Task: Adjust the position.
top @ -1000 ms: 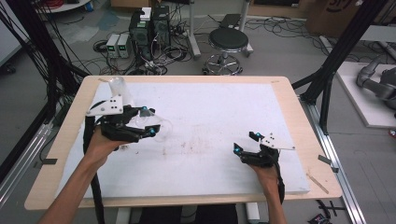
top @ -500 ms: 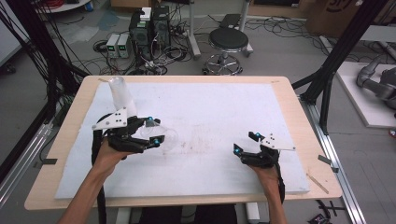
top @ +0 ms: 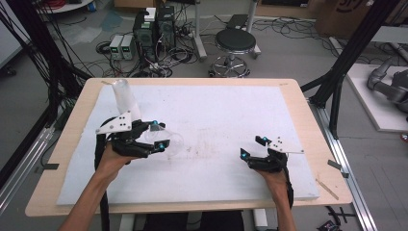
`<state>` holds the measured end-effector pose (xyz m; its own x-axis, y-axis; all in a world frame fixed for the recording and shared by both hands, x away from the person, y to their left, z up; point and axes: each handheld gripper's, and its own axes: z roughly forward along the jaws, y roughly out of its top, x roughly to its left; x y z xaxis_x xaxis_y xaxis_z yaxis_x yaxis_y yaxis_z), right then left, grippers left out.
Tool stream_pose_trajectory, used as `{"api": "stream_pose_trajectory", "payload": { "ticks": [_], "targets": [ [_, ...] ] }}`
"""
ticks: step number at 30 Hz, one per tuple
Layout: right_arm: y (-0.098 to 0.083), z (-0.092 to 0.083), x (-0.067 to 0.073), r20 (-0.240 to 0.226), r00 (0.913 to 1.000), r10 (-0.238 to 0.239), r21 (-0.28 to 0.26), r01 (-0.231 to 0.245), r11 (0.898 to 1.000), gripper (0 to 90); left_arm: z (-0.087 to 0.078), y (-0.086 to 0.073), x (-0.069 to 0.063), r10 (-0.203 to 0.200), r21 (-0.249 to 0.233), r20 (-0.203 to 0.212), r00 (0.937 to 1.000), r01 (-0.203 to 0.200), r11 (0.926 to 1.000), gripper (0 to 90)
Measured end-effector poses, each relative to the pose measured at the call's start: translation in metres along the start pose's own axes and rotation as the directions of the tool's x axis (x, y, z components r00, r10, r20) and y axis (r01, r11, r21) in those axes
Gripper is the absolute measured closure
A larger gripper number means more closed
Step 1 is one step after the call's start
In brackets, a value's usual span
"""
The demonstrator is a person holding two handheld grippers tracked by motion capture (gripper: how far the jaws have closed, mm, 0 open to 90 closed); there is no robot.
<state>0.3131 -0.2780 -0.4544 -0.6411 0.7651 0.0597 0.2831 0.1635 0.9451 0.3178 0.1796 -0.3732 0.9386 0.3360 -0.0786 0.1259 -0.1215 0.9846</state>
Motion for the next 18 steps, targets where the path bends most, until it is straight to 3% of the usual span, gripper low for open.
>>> {"api": "stream_pose_trajectory", "payload": {
  "ticks": [8,12,15,18],
  "targets": [
    [0.003,0.000,-0.003,-0.060,0.9982,0.011,0.005,-0.010,1.000,17.2,0.000,0.000,0.000,0.010,-0.007,0.015,0.9998,-0.010,0.9999,37.6],
    [0.012,-0.002,0.000,-0.109,0.9940,-0.008,-0.017,0.006,1.000,17.2,0.001,0.000,0.001,0.012,-0.024,0.041,0.9991,-0.011,0.9997,37.6],
    [0.020,-0.003,0.002,-0.160,0.9869,-0.017,-0.020,0.014,1.000,17.2,0.001,-0.001,0.001,0.016,-0.034,0.066,0.9977,-0.013,0.9993,37.6],
    [0.028,-0.002,0.005,-0.225,0.9738,-0.033,-0.012,0.031,0.999,17.2,0.003,-0.001,0.001,0.012,-0.046,0.088,0.9960,-0.008,0.9989,37.6]
  ]
}}
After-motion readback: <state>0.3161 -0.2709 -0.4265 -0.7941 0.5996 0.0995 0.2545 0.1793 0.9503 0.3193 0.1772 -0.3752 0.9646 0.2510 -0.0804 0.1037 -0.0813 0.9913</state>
